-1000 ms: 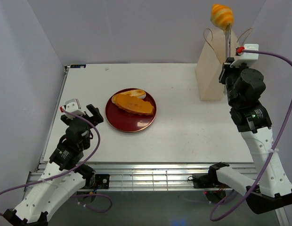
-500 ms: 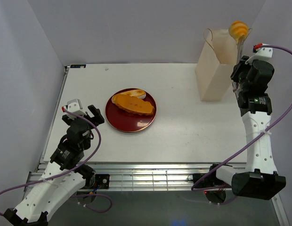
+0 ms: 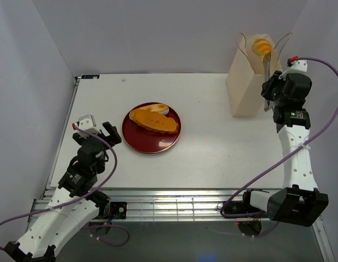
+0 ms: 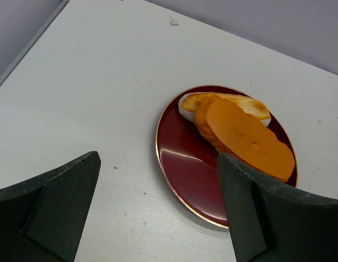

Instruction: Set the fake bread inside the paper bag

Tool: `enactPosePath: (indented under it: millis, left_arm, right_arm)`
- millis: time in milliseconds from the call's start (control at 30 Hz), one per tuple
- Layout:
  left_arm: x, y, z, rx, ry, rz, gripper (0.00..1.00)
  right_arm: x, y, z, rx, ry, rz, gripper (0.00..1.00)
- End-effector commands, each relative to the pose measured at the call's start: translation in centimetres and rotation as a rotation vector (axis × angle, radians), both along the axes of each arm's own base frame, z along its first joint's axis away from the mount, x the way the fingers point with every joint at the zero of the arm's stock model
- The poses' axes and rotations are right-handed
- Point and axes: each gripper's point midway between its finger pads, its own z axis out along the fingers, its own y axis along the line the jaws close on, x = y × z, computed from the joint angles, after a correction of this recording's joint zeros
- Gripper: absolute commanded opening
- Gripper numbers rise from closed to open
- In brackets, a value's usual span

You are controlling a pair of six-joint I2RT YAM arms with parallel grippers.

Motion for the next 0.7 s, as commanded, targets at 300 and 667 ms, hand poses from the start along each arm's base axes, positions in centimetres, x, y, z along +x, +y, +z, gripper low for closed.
enactPosePath:
  millis: [300, 667]
  left_arm:
    - [0.3, -0.5, -0.1, 0.005, -0.002, -0.024, 0.98]
    - [0.3, -0.6, -0.2, 0.013, 0.003, -0.029, 0.98]
  right_arm:
    - [0.5, -0.1, 3.5, 0.018, -0.123, 0.013, 0.4]
    - [0.2, 1.2, 6.0, 0.038, -0.158, 0.076, 0.44]
